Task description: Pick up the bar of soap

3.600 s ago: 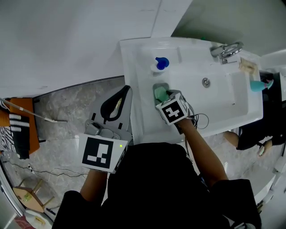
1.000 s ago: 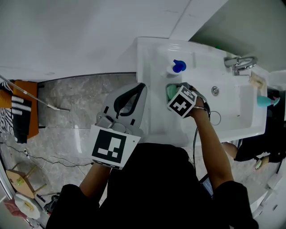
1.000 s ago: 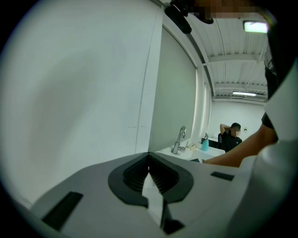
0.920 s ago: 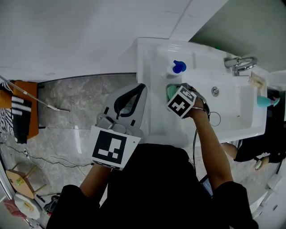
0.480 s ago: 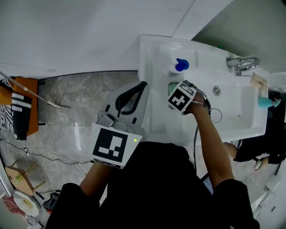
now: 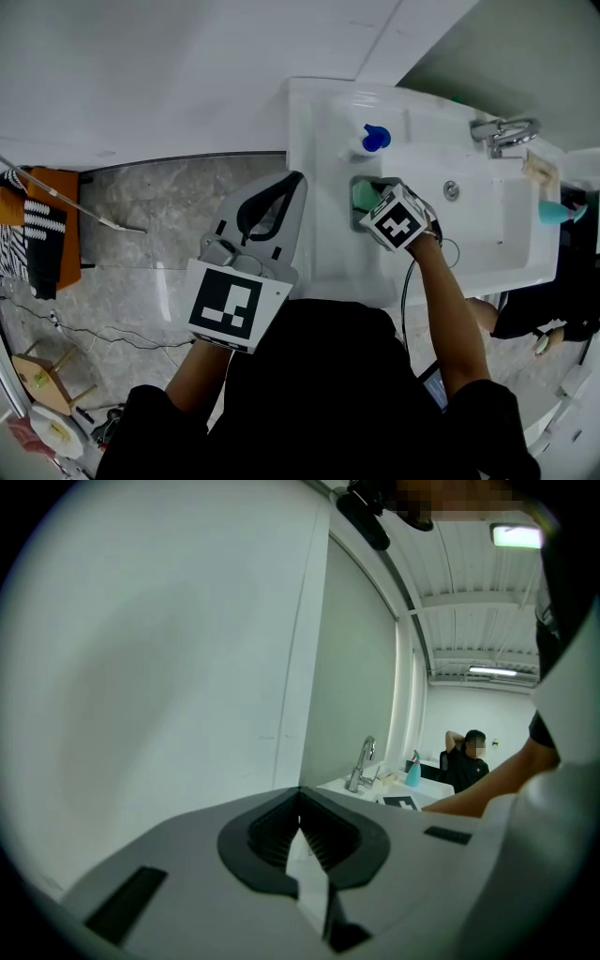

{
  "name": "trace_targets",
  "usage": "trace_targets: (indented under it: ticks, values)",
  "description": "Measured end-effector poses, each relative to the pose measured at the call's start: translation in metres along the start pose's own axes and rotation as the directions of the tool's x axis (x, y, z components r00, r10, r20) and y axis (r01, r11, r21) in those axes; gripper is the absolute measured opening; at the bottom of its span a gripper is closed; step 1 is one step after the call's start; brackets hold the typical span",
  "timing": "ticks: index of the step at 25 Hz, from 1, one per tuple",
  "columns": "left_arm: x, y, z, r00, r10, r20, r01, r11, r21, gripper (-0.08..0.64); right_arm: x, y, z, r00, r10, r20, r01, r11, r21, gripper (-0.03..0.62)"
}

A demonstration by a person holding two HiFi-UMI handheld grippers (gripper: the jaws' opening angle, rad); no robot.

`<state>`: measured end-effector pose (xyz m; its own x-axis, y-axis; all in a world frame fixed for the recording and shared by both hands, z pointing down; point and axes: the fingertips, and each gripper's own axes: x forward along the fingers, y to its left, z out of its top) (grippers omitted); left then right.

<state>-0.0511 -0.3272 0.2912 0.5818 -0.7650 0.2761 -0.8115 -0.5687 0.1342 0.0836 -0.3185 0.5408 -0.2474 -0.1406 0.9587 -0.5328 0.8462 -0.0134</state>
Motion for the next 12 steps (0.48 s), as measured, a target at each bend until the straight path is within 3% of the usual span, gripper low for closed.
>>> trace_targets:
  ticks: [4, 8, 12]
  values:
    - [0.001, -0.002, -0.001, 1.000, -0.006, -0.005, 0.006, 1.000, 0.005, 0.008, 0.004, 0.000, -0.001, 0.998, -0.005, -0.063, 0.003, 1.000, -0.024, 0.290]
    - [0.001, -0.002, -0.002, 1.000, -0.002, -0.010, 0.002, 1.000, -0.002, 0.008, 0.014, 0.005, -0.014, 0.976, -0.014, -0.218, -0.021, 0.987, -0.159, 0.344]
    - [0.002, -0.001, -0.003, 1.000, -0.001, -0.010, 0.000, 1.000, -0.006, 0.008, 0.017, 0.005, -0.017, 0.964, -0.004, -0.266, -0.036, 0.989, -0.145, 0.344]
